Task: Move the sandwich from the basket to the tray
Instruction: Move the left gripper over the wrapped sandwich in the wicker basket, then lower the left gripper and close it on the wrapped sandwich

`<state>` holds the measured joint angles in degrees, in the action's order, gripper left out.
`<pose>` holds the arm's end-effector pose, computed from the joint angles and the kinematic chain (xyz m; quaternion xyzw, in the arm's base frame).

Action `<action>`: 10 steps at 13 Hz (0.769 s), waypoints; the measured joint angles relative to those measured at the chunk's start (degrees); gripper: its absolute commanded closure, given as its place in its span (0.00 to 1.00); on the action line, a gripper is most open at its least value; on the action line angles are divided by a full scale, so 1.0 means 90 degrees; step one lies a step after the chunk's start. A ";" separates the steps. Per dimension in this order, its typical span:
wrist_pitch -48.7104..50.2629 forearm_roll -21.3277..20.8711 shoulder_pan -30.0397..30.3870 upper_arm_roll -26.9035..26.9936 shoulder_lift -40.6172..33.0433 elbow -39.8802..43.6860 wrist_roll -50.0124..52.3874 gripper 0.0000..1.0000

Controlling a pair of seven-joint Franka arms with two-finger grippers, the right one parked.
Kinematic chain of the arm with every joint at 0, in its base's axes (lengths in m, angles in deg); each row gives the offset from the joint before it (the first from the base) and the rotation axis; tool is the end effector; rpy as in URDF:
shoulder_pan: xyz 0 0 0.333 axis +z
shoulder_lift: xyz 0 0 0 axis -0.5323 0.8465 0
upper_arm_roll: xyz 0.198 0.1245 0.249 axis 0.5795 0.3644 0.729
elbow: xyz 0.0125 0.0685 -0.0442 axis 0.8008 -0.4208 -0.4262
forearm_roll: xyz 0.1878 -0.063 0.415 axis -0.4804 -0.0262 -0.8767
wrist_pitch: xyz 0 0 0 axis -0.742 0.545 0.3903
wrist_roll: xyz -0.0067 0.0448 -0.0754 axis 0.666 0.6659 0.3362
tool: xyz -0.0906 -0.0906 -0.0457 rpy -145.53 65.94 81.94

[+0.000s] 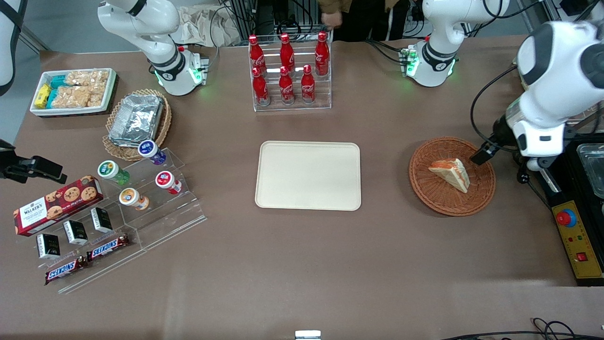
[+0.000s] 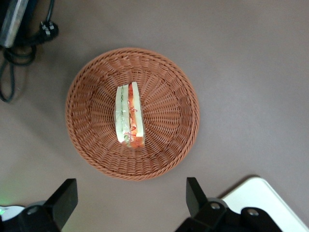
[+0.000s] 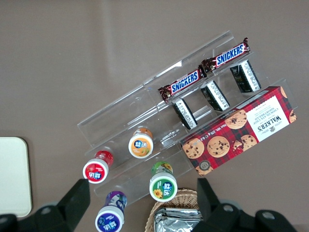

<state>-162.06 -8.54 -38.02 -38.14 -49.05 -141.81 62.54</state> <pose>0.5732 -0.0545 0.4332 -0.9182 -0.3954 0.0190 0.0137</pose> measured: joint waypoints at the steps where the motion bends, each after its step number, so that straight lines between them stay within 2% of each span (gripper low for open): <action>1: -0.0386 0.0000 0.0001 0.0002 -0.0002 -0.0316 0.0187 0.00; 10: -0.3257 0.0003 0.0209 0.0071 0.0306 -0.2257 0.1090 0.00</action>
<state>-191.37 -8.50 -36.14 -37.50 -46.30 -162.12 72.35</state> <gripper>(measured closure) 0.000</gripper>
